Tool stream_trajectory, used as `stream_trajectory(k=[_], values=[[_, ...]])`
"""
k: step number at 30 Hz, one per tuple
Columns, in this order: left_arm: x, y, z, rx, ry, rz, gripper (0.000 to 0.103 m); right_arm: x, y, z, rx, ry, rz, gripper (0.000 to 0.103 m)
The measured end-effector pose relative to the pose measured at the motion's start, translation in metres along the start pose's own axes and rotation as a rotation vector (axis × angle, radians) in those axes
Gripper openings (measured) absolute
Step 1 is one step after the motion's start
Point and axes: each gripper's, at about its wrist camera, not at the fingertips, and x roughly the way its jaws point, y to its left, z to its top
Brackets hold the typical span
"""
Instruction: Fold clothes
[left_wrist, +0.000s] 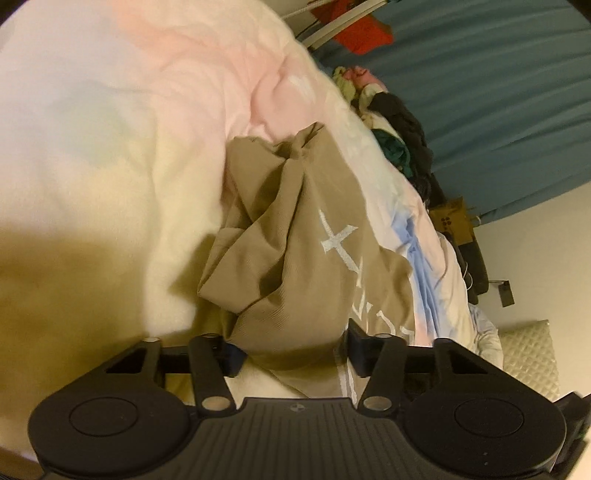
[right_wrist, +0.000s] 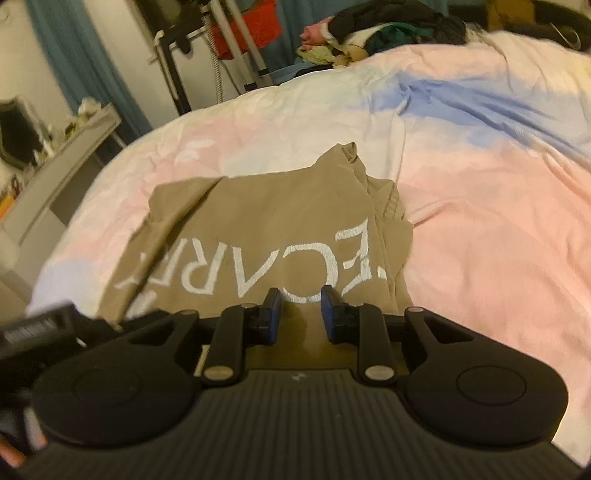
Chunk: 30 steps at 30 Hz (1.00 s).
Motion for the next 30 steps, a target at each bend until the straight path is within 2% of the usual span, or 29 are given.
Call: stream_trajectory(k=[2, 4, 5, 6, 9, 12, 15, 18, 20, 22, 27, 30], values=[[-0.003, -0.003, 0.0, 0.016, -0.017, -0.01, 0.042, -0.012, -0.003, 0.002, 0.087, -0.009, 0.091, 0.041], [-0.004, -0.003, 0.0, 0.006, -0.024, -0.021, 0.039, -0.022, -0.009, -0.001, 0.199, -0.011, 0.211, 0.091], [-0.005, -0.002, 0.0, 0.0, -0.027, -0.026, 0.039, -0.026, -0.013, -0.003, 0.269, -0.003, 0.276, 0.094], [-0.005, -0.002, 0.0, -0.006, -0.029, -0.031, 0.038, -0.026, -0.017, -0.006, 0.338, 0.022, 0.333, 0.092], [-0.004, -0.003, -0.002, -0.022, -0.034, -0.041, 0.038, -0.015, -0.03, -0.019, 0.529, 0.151, 0.498, 0.092], [-0.005, -0.001, -0.002, -0.044, -0.036, -0.049, 0.038, 0.001, -0.039, -0.035, 0.655, 0.232, 0.503, 0.093], [-0.007, 0.003, 0.0, -0.083, -0.046, -0.077, 0.037, 0.015, -0.054, -0.046, 0.771, 0.232, 0.443, 0.092], [-0.007, 0.005, 0.002, -0.099, -0.055, -0.093, 0.037, 0.021, -0.073, -0.053, 0.88, 0.167, 0.365, 0.069], [-0.007, 0.005, 0.002, -0.1, -0.059, -0.097, 0.037, 0.02, -0.079, -0.055, 0.918, 0.119, 0.339, 0.061], [-0.006, 0.005, 0.003, -0.107, -0.06, -0.103, 0.036, 0.018, -0.081, -0.055, 0.93, 0.072, 0.31, 0.044], [-0.009, 0.0, 0.005, -0.084, -0.065, -0.106, 0.035, 0.01, -0.068, -0.055, 0.856, -0.015, 0.259, 0.029], [-0.016, -0.006, 0.007, -0.064, -0.074, -0.125, 0.035, -0.001, -0.062, -0.05, 0.804, -0.064, 0.262, 0.024]])
